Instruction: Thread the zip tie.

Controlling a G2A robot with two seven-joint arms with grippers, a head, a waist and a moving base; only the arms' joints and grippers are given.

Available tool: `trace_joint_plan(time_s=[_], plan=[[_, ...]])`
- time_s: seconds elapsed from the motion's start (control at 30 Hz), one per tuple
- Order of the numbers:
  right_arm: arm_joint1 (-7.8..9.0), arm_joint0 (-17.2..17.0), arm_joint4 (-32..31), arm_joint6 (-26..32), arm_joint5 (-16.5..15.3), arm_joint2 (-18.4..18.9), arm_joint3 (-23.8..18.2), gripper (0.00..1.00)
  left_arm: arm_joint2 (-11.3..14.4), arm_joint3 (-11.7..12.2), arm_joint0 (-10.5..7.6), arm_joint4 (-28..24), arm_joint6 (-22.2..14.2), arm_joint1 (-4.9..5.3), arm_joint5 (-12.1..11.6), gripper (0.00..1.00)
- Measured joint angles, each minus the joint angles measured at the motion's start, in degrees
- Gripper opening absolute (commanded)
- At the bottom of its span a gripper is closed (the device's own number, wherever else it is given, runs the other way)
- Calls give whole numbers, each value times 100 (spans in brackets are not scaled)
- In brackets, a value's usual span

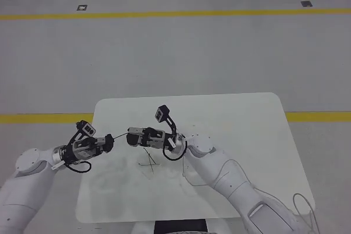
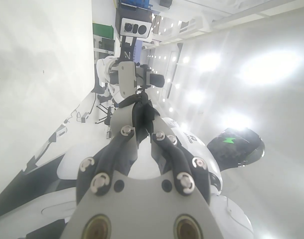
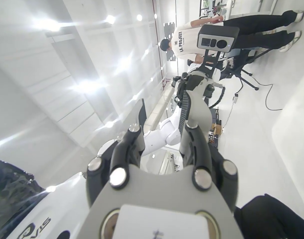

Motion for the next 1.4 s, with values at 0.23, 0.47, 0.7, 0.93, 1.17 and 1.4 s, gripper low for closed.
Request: trace_joint_plan(time_s=[0.23,0.47,0.7,0.93,1.17,1.4], plan=[[-48,25,-47,6,0,21,131,17,0,0,0,0,0,0,0,0],[-81,31,-78,-2,0,62,223,17,0,0,0,0,0,0,0,0],[-103,31,-123,-5,0,106,270,0,0,0,0,0,0,0,0,0],[-113,37,-291,-64,0,141,261,0,0,0,0,0,0,0,0,0],[-83,-30,-601,-162,0,224,107,0,14,-35,2,20,57,-5,11,100],[-97,-76,-717,-222,0,159,-8,0,35,-287,93,143,365,-20,53,100]])
